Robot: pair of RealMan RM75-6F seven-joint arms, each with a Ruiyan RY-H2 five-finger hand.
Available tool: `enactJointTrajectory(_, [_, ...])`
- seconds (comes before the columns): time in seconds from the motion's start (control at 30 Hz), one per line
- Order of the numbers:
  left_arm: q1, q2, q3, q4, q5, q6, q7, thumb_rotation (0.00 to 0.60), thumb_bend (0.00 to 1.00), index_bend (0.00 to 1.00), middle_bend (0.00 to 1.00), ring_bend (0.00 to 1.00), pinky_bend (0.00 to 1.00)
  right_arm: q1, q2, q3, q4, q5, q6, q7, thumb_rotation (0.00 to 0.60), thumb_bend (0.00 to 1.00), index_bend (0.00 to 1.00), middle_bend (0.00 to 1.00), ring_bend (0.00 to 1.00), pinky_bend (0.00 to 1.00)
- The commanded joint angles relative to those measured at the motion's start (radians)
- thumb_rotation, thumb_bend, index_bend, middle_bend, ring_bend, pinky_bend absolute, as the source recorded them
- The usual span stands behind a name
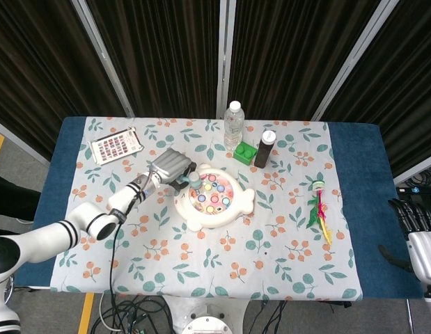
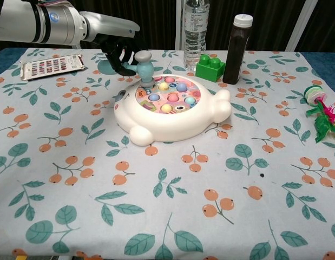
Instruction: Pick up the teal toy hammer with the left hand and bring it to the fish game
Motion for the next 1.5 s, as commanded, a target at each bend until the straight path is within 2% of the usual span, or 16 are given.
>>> enactJointTrajectory(0.03, [0.005, 0.026, -0.011, -0.032, -0.023, 0.02, 0.006, 0.6, 0.63, 0.66, 0.64, 0.52, 0.58, -0.001, 0.0, 0.0, 0.001, -0.002, 0.001, 0.002, 0.6, 0.14, 0.0, 0.09, 0.0, 0.0])
enactJointTrajectory(0.2, [0.003, 0.052, -0.016, -0.07, -0.046, 0.023, 0.016, 0.6, 0.63, 0.66, 0.64, 0.52, 0.58, 0.0, -0.003, 0.0, 0.007, -0.003, 0.0, 0.008, 0.6, 0.14, 0.0, 0.09, 0.0, 0.0])
enactJointTrajectory(0.5, [-0.034, 0.008, 0.015, -0.027, -0.08, -0.021, 0.08, 0.6, 0.63, 0.66, 0.64, 0.52, 0.58, -0.003, -0.005, 0.0, 0.014, 0.005, -0.005, 0.014, 0.6, 0.14, 0.0, 0.09, 0.0, 0.0])
enactJointTrajectory(0.67, [-0.038, 0.015, 0.016, -0.035, -0.108, -0.015, 0.1, 0.6, 0.63, 0.66, 0.65, 0.52, 0.58, -0.004, -0.005, 0.0, 0.015, 0.002, -0.001, 0.015, 0.6, 0.14, 0.0, 0.09, 0.0, 0.0])
enactJointTrajectory(0.87, [-0.004, 0.092, 0.003, -0.131, -0.126, 0.045, 0.098, 0.6, 0.63, 0.66, 0.65, 0.52, 0.58, -0.012, -0.004, 0.0, 0.02, -0.01, 0.02, 0.024, 0.6, 0.14, 0.0, 0.09, 0.0, 0.0])
enactJointTrajectory(1.1, [0.131, 0.141, 0.031, -0.217, -0.092, 0.21, 0.036, 0.6, 0.63, 0.65, 0.64, 0.52, 0.55, -0.016, -0.007, -0.005, 0.034, -0.018, 0.025, 0.041, 0.6, 0.14, 0.0, 0.09, 0.0, 0.0])
enactJointTrajectory(1.23, [0.199, 0.114, 0.064, -0.192, -0.057, 0.272, -0.018, 0.6, 0.62, 0.64, 0.62, 0.5, 0.46, -0.009, -0.011, -0.005, 0.037, -0.023, 0.015, 0.045, 0.6, 0.14, 0.0, 0.09, 0.0, 0.0])
enactJointTrajectory(1.5, [0.268, 0.01, 0.126, -0.032, -0.001, 0.3, -0.072, 0.6, 0.61, 0.61, 0.6, 0.46, 0.42, -0.001, -0.014, -0.006, 0.028, -0.026, 0.004, 0.034, 0.6, 0.14, 0.0, 0.09, 0.0, 0.0])
